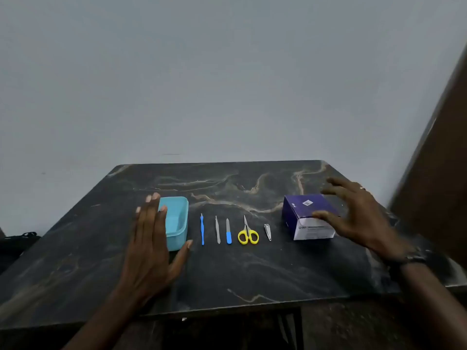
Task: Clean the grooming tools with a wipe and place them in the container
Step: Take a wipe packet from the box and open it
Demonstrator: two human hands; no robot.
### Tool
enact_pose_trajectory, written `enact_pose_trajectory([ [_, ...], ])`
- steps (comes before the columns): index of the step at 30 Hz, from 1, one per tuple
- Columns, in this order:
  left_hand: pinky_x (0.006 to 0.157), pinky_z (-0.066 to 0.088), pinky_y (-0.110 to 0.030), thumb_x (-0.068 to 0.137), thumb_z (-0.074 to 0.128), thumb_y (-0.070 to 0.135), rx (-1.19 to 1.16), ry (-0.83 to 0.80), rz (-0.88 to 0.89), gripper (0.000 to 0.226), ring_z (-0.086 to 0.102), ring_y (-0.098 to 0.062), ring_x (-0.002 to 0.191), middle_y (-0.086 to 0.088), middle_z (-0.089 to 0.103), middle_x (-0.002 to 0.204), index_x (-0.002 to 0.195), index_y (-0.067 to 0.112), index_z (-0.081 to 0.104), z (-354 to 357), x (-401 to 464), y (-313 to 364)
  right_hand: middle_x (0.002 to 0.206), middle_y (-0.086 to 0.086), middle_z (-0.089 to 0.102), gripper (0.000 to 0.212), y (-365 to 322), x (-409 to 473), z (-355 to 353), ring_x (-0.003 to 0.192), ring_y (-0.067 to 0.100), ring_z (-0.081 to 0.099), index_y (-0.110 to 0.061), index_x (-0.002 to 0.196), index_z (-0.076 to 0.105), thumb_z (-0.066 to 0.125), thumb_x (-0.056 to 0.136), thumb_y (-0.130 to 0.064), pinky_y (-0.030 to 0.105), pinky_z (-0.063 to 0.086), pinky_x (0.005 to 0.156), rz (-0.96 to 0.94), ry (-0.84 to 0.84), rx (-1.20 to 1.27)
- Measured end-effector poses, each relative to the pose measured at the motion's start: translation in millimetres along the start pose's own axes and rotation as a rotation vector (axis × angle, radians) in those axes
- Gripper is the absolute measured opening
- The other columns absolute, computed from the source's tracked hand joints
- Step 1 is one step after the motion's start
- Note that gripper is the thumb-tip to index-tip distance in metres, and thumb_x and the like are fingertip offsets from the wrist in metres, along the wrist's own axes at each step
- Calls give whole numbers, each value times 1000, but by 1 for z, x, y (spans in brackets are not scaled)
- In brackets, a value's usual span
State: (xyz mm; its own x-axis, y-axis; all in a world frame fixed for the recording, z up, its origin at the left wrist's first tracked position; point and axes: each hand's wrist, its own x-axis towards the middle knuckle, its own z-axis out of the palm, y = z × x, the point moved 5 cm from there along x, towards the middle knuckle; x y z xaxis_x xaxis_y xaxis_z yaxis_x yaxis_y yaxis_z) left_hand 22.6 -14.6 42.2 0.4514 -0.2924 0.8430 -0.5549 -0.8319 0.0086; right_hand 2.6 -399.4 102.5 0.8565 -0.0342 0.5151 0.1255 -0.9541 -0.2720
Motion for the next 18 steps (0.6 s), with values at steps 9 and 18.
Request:
enact_pose_trajectory([
  [9, 76, 39, -30, 86, 52, 29, -12, 109, -197, 36, 58, -34, 77, -23, 65, 86, 87, -4, 65, -1, -20, -26, 150, 2, 46, 77, 21, 6, 41, 136, 26, 43, -22, 137, 54, 77, 71, -54, 44, 38, 109, -48, -270, -238],
  [18, 45, 37, -28, 93, 39, 40, -2, -54, -432, 52, 42, -20, 38, 2, 44, 44, 49, 16, 53, -3, -17, -35, 131, 0, 64, 46, 19, 9, 52, 111, 28, 62, -21, 120, 64, 78, 79, -35, 44, 47, 87, -185, -208, -314],
])
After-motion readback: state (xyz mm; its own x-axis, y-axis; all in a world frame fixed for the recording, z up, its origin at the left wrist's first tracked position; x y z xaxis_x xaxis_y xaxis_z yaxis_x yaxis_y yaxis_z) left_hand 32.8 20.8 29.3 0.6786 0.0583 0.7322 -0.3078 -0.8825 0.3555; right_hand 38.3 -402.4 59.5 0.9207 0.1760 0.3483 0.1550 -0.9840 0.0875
